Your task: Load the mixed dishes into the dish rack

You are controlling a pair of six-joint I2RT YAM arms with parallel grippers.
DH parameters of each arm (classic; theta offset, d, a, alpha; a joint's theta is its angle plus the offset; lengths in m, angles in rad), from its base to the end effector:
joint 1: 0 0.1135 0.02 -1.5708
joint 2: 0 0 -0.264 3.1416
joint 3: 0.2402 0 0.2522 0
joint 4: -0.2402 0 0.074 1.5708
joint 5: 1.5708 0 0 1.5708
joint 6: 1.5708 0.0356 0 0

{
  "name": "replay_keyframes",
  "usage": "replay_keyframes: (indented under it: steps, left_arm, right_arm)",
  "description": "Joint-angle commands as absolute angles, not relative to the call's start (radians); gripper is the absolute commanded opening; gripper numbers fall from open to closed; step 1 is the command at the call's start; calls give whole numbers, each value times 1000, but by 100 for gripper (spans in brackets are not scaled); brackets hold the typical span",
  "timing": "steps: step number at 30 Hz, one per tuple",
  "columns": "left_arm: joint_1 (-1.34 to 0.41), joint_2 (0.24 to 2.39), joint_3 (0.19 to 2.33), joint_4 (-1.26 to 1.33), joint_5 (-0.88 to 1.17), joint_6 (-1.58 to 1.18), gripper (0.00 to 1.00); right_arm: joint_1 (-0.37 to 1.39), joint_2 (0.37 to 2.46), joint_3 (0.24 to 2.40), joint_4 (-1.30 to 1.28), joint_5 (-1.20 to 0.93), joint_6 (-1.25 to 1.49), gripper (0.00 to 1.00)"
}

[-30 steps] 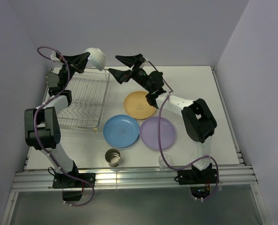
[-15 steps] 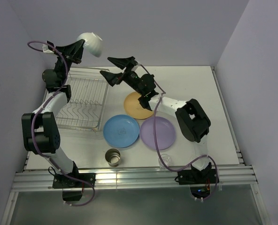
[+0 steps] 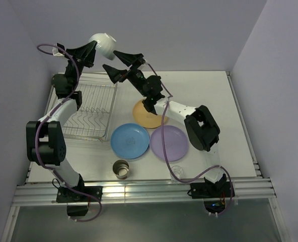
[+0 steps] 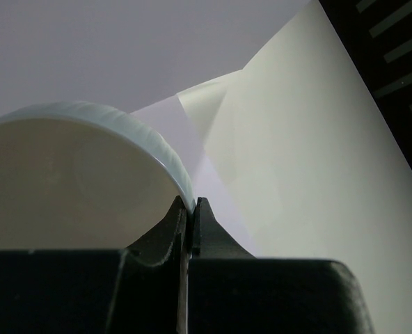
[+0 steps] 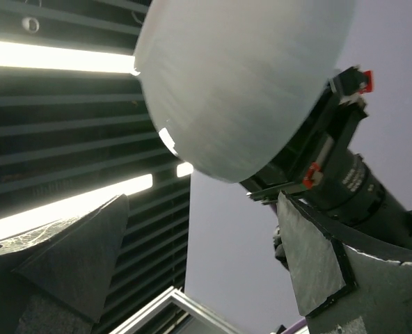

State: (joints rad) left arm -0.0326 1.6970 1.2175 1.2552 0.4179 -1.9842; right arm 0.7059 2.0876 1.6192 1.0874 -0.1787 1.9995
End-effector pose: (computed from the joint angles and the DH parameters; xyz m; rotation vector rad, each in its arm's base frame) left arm 0.3736 -0.0266 0.3902 -0.5191 0.9321 -2.0264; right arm 0.3649 0.3194 0.3492 0.6076 1.1824 2.5064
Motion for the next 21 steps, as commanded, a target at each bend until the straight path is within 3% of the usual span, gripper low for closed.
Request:
replay_keyframes:
  steps: [1, 16, 21]
  left_arm:
    - [-35, 1634, 1220, 1859, 423, -2304, 0]
    - [-34, 1568, 1215, 1864, 741, -2260, 0]
    - [-34, 1563, 1192, 1864, 782, -2246, 0]
  right_arm:
    - [695, 2056, 1592, 1129, -163, 2724, 95]
    - [631, 1961, 1460, 1089, -181, 2800, 96]
    - [615, 1951, 1505, 1060, -193, 2803, 96]
